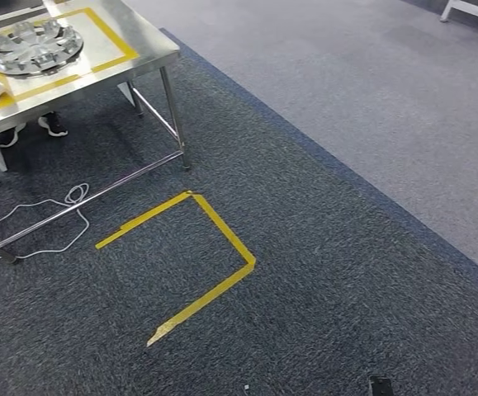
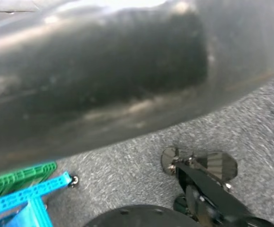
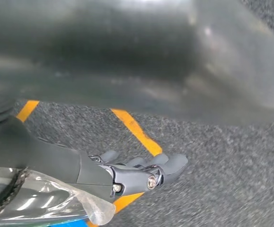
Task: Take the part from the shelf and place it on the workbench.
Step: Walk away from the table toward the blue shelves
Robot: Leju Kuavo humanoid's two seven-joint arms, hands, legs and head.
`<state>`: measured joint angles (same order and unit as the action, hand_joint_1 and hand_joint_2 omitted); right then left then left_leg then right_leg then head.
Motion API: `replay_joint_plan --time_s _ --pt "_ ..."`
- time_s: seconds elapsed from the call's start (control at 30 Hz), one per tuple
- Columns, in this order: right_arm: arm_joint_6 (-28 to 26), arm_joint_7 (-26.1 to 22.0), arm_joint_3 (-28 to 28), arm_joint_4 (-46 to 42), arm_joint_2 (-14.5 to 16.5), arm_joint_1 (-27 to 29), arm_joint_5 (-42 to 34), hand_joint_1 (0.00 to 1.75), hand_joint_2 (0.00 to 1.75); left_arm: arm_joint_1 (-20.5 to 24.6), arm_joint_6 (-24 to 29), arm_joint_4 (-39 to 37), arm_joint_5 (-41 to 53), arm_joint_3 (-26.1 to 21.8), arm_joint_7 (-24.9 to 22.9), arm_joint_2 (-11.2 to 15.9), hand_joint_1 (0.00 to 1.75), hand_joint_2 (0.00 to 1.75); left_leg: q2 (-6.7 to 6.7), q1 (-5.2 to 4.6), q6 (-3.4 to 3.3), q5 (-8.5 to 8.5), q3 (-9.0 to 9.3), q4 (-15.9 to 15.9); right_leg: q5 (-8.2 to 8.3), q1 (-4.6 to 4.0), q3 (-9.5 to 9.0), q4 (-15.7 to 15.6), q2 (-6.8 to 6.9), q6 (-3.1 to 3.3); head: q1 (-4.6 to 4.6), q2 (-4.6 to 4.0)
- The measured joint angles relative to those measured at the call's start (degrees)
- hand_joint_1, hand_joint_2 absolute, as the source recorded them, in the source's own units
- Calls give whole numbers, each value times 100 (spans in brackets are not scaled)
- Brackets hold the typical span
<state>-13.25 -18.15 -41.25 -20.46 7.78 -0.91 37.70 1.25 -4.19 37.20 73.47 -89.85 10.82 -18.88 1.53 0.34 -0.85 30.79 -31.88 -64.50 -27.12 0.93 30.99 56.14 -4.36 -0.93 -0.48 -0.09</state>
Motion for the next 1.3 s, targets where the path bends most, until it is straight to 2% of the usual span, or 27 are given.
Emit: replay_joint_plan --time_s 0.07,0.1,0.17,0.23,0.3,0.37,0.4,0.43,0.47,0.5,0.57,0.6,0.67,0.7,0.77,0.83,0.87,0.9,0.93,0.97,1.03,1.07,1.1,1.17,1.2,1.23,1.3 --pt "0 -2 -15 0 29 -22 10 0 0 0 -13 0 -5 -1 14 3 0 0 222 3 -65 -202 253 587 26 -4 42 20 -143 -45 1 0" --pt "-2 -3 -20 0 47 -26 12 0 0 2 -18 0 -8 -2 18 4 0 0 268 0 -78 -203 286 685 45 4 75 24 -202 -77 2 0" --pt "-30 -7 -31 1 90 -2 10 0 0 9 -23 0 -13 -2 29 4 0 0 168 0 -93 -224 291 751 81 21 142 22 -268 -150 1 0" --pt "-105 -15 -44 2 147 31 4 0 0 10 -28 0 -14 -2 44 3 0 0 27 20 -138 -285 298 829 -38 11 268 185 -27 -197 26 0" --pt "-163 -25 -54 2 202 26 2 0 0 -14 -35 0 -14 -2 54 -2 0 0 -147 27 -166 -314 287 863 -391 -1 564 783 294 -225 57 0" --pt "-175 -30 -58 2 247 28 2 0 0 -35 -38 0 -15 -2 56 -2 0 0 -338 19 -168 -315 270 858 -689 12 876 1488 385 -266 66 0" --pt "-177 -30 -62 2 260 42 2 0 0 -35 -38 0 -15 -2 57 -2 0 0 -425 18 -166 -313 264 857 -701 20 914 1621 403 -284 65 0" --pt "-179 -30 -64 2 271 58 1 0 0 -31 -38 0 -16 -2 57 -1 0 0 -504 18 -158 -308 263 853 -610 28 834 1526 430 -297 67 0" --pt "-181 -30 -68 2 273 70 1 0 0 -24 -38 0 -16 -2 57 -2 0 0 -573 20 -143 -298 267 846 -438 34 630 1196 495 -301 67 0" --pt "-184 -31 -70 2 275 71 0 0 0 -19 -39 0 -15 -2 58 -3 0 0 -636 17 -118 -282 276 831 -287 32 378 763 641 -299 68 0" --pt "-198 -42 -73 2 287 52 -1 0 0 -15 -40 0 -14 -2 59 -4 0 0 -752 -11 -48 -239 290 785 -111 11 3 135 850 -241 59 0" --pt "-211 -53 -78 2 295 45 -1 0 0 -13 -40 0 -9 -1 58 -1 0 0 -802 -26 -14 -228 297 770 -107 -5 -50 37 883 -203 53 0" --pt "-240 -77 -105 6 304 61 -2 0 0 1 -40 0 9 -1 57 2 0 0 -892 -26 46 -220 308 765 -86 -18 -21 48 755 -122 42 0" --pt "-251 -85 -126 10 311 77 -5 0 0 9 -42 0 20 -1 57 3 0 0 -845 -13 81 -178 306 737 -74 -13 -10 45 698 -90 40 0" --pt "-268 -107 -162 20 326 87 -12 0 0 11 -43 0 34 -2 57 1 0 0 -565 13 136 84 193 420 -38 5 1 31 577 -23 28 0" --pt "-278 -145 -189 32 336 59 -13 0 0 -5 -41 0 51 -2 58 4 0 0 -278 20 140 476 -106 -306 -13 -5 35 32 431 19 18 0" --pt "-276 -166 -201 41 339 44 -6 0 0 -13 -39 0 62 -2 63 6 0 0 -231 19 129 600 -258 -648 -5 -18 45 33 347 32 18 0" --pt "-266 -181 -218 50 339 34 6 0 0 -19 -39 0 74 -2 71 7 0 0 -210 16 110 617 -348 -838 1 -34 50 35 259 40 18 0" --pt "-244 -190 -236 56 337 28 23 0 0 -20 -44 0 82 -2 82 5 0 0 -197 11 81 517 -353 -820 5 -50 50 38 173 46 19 0" --pt "-208 -194 -251 58 334 22 43 0 0 -19 -56 1 87 -2 94 2 0 0 -167 3 40 315 -260 -581 8 -67 46 41 89 47 19 0" --pt "-110 -192 -270 60 323 -9 83 0 0 -16 -92 14 82 -2 107 -3 0 0 61 -14 -76 -108 27 141 20 -92 46 51 -63 42 25 0" --pt "-65 -187 -278 60 313 -34 98 0 0 -17 -108 27 74 -4 109 -10 0 0 183 -22 -119 -219 141 430 31 -94 65 59 -140 29 22 0" --pt "-31 -177 -285 61 303 -58 115 0 0 -16 -120 46 64 -5 109 -16 0 0 268 -28 -146 -252 199 592 47 -83 97 66 -205 6 19 0" --pt "2 -151 -304 62 284 -72 136 0 0 -9 -137 75 44 -7 108 -33 0 0 235 -41 -147 -239 221 691 88 -56 171 68 -329 -64 7 0" --pt "6 -140 -314 62 265 -58 145 0 0 -3 -145 84 39 -7 107 -41 0 0 167 -31 -141 -260 228 730 84 -50 211 89 -321 -94 7 0" --pt "5 -133 -325 63 249 -42 149 0 0 1 -152 89 36 -7 107 -49 0 0 104 -20 -141 -286 241 777 34 -60 267 160 -215 -121 19 0" --pt "3 -124 -347 64 218 -42 157 0 0 -6 -161 93 34 -7 107 -60 0 0 -67 1 -145 -326 261 850 -256 -73 520 636 130 -166 55 0"
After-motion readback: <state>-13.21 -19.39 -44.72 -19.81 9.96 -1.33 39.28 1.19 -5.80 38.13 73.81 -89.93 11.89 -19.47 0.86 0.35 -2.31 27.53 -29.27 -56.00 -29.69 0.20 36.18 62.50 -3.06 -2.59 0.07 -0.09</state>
